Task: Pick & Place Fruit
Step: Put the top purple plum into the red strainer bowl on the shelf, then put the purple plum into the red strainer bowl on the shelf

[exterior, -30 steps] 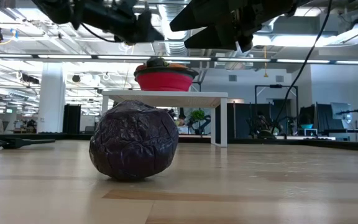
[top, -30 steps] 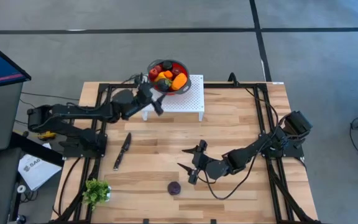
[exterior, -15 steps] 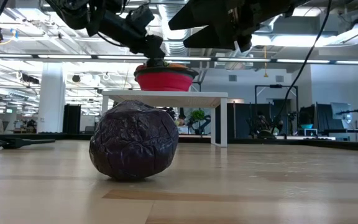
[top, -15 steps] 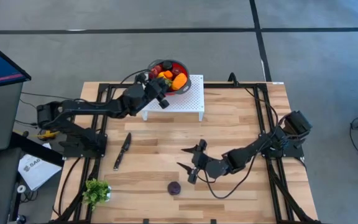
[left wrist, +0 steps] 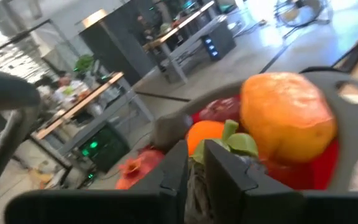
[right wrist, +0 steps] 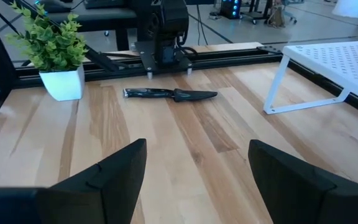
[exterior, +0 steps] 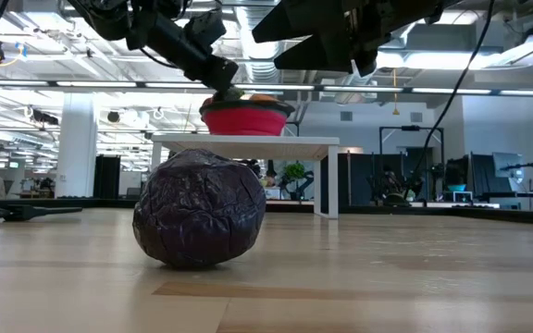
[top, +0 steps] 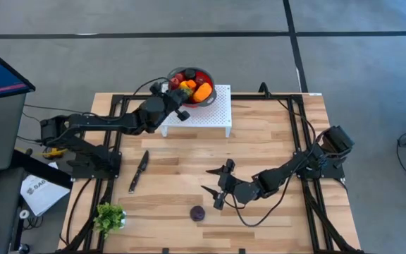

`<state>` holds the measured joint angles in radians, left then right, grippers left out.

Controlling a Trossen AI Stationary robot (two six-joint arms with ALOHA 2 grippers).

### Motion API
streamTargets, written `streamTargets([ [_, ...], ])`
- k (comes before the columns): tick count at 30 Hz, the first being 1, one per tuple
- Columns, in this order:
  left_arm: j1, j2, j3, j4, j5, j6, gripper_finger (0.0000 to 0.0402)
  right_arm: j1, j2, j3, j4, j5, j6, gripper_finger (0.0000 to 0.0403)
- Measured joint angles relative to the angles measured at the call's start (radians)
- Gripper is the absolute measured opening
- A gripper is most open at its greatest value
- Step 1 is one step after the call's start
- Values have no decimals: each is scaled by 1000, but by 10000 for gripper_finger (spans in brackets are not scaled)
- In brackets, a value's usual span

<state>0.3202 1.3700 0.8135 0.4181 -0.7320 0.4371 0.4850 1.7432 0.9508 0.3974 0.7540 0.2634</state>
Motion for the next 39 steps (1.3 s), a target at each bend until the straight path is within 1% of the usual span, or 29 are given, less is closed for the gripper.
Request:
streamTargets([
  [7,-6,-30,-2,-31,-74,1,26,0,0,0,0,0,0,276],
  [14,-25,-88,-3,-114,-75,0,17,1,0,0,-1,0,3,276],
  [21,-55,-95,-32,-123,-76,-3,16,2,0,0,-3,-1,2,276],
  [25,-132,-115,-33,-135,-76,-4,9,7,0,0,-21,-1,0,276],
  [29,-293,-144,-32,-181,-70,-20,3,14,17,0,-42,-9,-8,276],
  [31,-398,-152,-32,-229,-59,-49,3,19,45,-2,-38,-53,-35,276],
  [32,-451,-153,-32,-242,-50,-70,3,20,60,-3,-25,-103,-55,276],
  [34,-559,-153,-32,-289,-38,-136,3,22,93,-1,27,-256,-87,276],
  [36,-657,-153,-46,-296,-15,-220,3,17,119,-1,49,-418,-95,276],
  [38,-748,-153,-72,-298,12,-311,3,8,133,9,40,-526,-90,276],
  [39,-789,-153,-86,-300,18,-368,3,3,139,18,35,-553,-90,276],
])
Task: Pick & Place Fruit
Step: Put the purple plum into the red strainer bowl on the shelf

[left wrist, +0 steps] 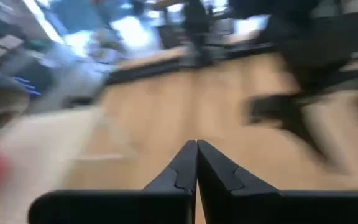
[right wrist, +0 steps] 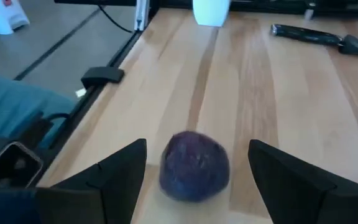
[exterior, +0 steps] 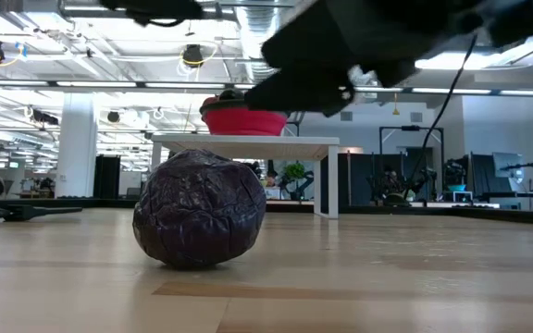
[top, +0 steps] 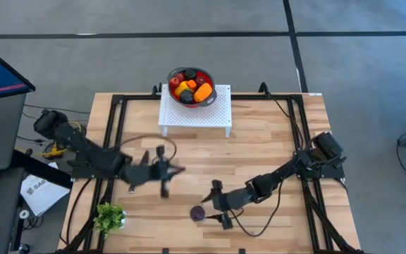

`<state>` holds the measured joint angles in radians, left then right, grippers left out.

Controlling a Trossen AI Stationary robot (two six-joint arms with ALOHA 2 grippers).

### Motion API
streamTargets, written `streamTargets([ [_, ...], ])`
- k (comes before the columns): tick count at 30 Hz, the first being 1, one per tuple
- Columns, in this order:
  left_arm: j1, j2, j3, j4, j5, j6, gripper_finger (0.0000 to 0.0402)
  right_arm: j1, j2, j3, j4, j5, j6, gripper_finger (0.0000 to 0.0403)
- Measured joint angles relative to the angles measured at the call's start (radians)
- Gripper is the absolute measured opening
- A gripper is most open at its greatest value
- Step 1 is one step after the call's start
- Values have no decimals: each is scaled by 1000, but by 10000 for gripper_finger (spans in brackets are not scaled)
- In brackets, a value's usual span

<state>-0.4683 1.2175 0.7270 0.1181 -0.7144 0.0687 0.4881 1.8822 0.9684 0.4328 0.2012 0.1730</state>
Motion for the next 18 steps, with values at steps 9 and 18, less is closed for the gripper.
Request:
streamTargets([
  [9,-215,5,-224,31,-6,-551,3,-66,158,162,-86,-202,-141,276],
  [18,-253,5,-425,190,-181,-788,3,-126,205,248,-230,-289,-181,266],
])
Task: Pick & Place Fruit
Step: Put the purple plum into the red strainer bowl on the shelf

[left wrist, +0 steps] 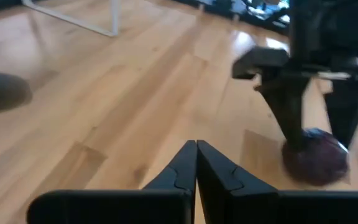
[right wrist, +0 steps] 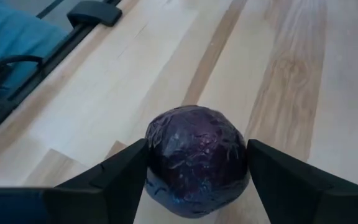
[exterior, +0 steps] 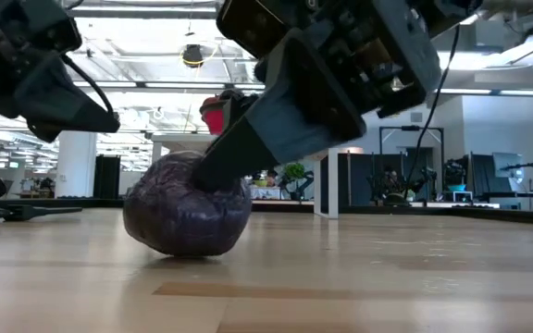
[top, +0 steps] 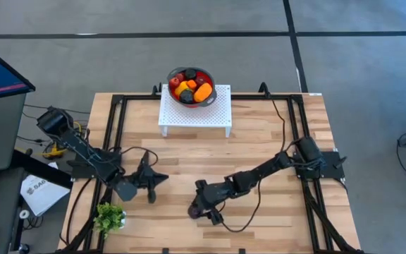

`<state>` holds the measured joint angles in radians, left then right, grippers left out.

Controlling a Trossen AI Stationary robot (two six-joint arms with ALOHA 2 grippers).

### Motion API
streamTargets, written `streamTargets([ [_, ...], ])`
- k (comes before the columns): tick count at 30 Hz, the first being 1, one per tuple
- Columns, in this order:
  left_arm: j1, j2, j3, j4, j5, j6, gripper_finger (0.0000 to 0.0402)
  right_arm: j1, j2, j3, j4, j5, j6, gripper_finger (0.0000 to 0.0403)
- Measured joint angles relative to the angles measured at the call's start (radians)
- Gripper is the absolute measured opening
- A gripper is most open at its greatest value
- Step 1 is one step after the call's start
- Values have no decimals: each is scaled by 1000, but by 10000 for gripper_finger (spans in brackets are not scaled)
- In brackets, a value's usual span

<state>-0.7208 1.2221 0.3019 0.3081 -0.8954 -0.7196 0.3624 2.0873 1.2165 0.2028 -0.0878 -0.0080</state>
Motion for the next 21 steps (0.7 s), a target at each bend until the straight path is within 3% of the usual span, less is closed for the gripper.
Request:
streamTargets([
  [15,3,0,-14,23,-81,0,3,-18,7,1,4,-22,15,177],
  [21,3,0,-14,32,-82,0,3,-19,-48,-2,6,-16,0,169],
])
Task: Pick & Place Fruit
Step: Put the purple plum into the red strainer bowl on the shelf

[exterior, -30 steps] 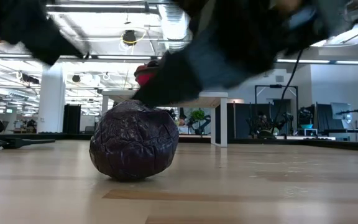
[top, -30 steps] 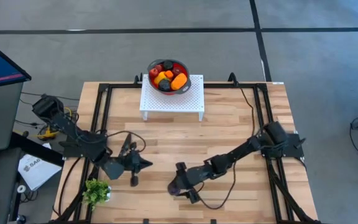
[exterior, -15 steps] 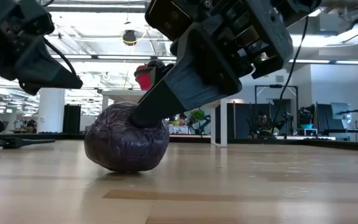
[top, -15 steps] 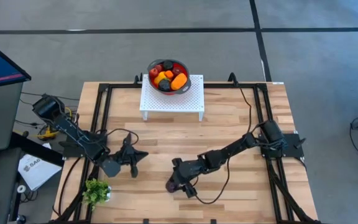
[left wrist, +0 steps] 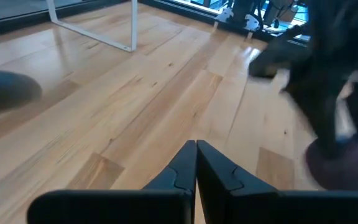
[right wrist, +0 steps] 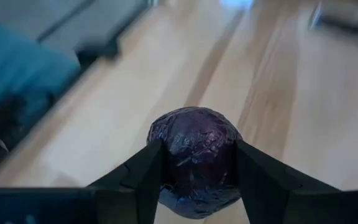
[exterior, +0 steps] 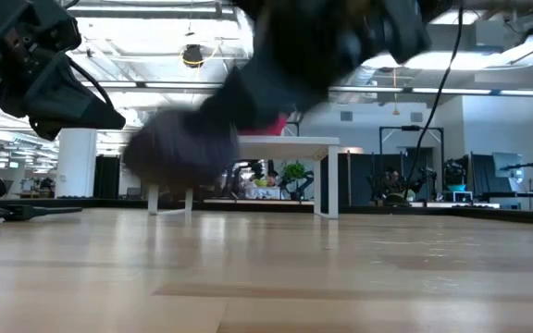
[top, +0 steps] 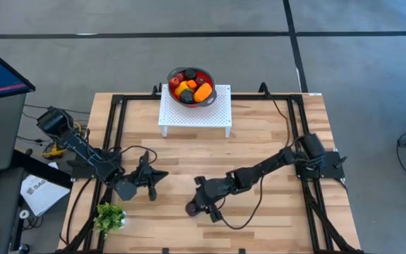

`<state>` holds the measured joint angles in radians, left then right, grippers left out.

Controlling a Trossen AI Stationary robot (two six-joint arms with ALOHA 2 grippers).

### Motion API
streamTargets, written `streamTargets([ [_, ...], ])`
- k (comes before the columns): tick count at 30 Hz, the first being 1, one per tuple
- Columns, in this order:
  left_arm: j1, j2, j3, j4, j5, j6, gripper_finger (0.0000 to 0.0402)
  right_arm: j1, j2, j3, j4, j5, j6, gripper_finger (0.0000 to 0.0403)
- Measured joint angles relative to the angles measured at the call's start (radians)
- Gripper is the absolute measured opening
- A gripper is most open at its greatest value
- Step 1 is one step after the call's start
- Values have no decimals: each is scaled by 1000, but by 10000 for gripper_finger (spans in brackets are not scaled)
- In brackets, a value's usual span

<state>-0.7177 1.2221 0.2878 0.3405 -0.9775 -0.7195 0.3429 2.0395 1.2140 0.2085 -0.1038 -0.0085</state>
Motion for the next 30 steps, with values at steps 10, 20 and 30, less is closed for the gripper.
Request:
streamTargets([
  [10,0,0,0,12,-2,13,3,-69,-350,4,49,335,-157,172],
  [20,28,0,0,45,-63,148,3,-415,-456,324,-322,420,-83,173],
  [30,183,0,0,80,-66,334,3,-739,-122,846,-764,233,-51,173],
])
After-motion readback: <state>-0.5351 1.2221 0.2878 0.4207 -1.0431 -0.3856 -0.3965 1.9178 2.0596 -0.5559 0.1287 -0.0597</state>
